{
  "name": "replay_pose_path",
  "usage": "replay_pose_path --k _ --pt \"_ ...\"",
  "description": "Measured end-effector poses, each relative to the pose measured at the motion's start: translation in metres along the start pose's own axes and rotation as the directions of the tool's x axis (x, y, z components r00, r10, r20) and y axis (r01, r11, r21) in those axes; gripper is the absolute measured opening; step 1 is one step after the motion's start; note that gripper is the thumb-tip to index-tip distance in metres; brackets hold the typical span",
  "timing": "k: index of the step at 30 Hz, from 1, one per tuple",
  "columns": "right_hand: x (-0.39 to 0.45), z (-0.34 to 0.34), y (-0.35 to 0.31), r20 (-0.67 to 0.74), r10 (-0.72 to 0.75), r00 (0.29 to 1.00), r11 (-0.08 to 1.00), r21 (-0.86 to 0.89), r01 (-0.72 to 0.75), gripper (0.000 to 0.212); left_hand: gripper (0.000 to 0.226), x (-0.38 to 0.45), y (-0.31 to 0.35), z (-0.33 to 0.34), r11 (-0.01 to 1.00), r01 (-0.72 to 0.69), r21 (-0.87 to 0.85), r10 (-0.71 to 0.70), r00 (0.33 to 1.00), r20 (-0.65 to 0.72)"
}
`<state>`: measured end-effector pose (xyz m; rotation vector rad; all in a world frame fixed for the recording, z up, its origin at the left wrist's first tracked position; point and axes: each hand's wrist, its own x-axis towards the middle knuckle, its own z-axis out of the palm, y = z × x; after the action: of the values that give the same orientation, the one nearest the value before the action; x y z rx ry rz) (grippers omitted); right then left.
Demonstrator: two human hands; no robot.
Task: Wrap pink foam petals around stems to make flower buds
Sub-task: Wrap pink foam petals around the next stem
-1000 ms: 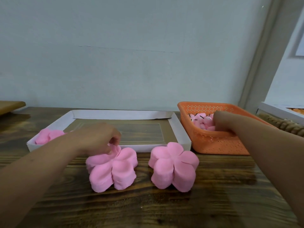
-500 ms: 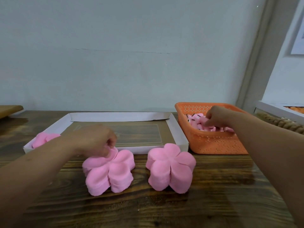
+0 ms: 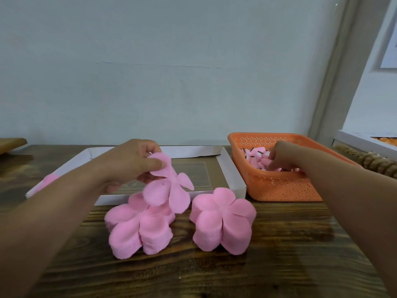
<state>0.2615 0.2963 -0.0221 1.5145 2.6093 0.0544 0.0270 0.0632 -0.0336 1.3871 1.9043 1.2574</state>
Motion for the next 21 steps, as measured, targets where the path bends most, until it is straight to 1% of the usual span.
replay_pose_path --k 2,6,7,8,10,11,12,13,14,16,17,18,19,21 --pt "-0.001 -0.002 -0.001 0.011 0.015 1.0 1.0 0.012 -0.015 0.028 0.016 0.003 0.001 0.003 1.0 0.016 -0.02 -0.017 0.999 -0.033" --pt "0.004 0.003 0.002 -0.027 0.018 0.999 0.999 0.038 -0.017 0.024 0.016 0.002 -0.004 0.0 0.998 0.033 0.044 -0.031 0.998 -0.063" --pt "0.007 0.004 0.003 -0.035 0.024 0.999 0.999 0.029 -0.023 0.024 0.016 0.002 -0.005 -0.001 0.998 0.043 0.038 -0.04 0.997 -0.067" --pt "0.009 0.005 0.004 -0.041 0.039 0.998 0.999 0.023 -0.038 0.023 0.015 0.001 -0.007 -0.002 0.998 0.058 0.006 -0.057 0.996 -0.074" --pt "0.014 0.004 0.005 -0.089 0.081 0.993 0.996 0.051 -0.077 0.021 0.012 0.0 -0.008 -0.003 0.989 0.101 -0.112 -0.112 0.99 -0.088" --pt "0.017 0.002 0.004 -0.148 0.091 0.985 0.994 0.079 -0.08 0.021 0.011 -0.001 -0.008 -0.002 0.975 0.126 -0.185 -0.144 0.986 -0.088" --pt "0.02 0.0 0.003 -0.24 0.085 0.967 0.991 0.119 -0.058 0.022 0.01 -0.002 -0.007 0.0 0.953 0.147 -0.264 -0.174 0.981 -0.082" --pt "0.022 -0.004 0.0 -0.345 0.069 0.936 0.985 0.173 -0.009 0.023 0.008 -0.003 -0.007 0.002 0.925 0.16 -0.345 -0.195 0.979 -0.068" --pt "0.022 -0.008 -0.005 -0.441 0.044 0.897 0.967 0.244 0.072 0.023 0.009 -0.004 -0.006 0.005 0.893 0.167 -0.417 -0.206 0.977 -0.051" --pt "0.013 -0.018 -0.022 -0.57 0.0 0.821 0.872 0.402 0.279 0.02 0.024 -0.004 -0.004 0.01 0.836 0.178 -0.519 -0.206 0.979 0.004" --pt "0.004 -0.021 -0.031 -0.603 -0.014 0.798 0.797 0.475 0.373 0.018 0.028 -0.005 -0.002 0.014 0.804 0.189 -0.564 -0.207 0.978 0.032" --pt "-0.006 -0.023 -0.041 -0.621 -0.022 0.783 0.697 0.552 0.458 0.016 0.026 -0.006 0.001 0.017 0.764 0.203 -0.613 -0.218 0.975 0.051" --pt "-0.018 -0.024 -0.05 -0.625 -0.028 0.78 0.558 0.638 0.531 0.012 0.022 -0.008 0.004 0.02 0.72 0.216 -0.66 -0.236 0.97 0.061" --pt "-0.044 -0.021 -0.067 -0.6 -0.075 0.796 0.236 0.765 0.599 0.003 0.018 -0.011 0.008 0.026 0.661 0.229 -0.715 -0.244 0.966 0.084"
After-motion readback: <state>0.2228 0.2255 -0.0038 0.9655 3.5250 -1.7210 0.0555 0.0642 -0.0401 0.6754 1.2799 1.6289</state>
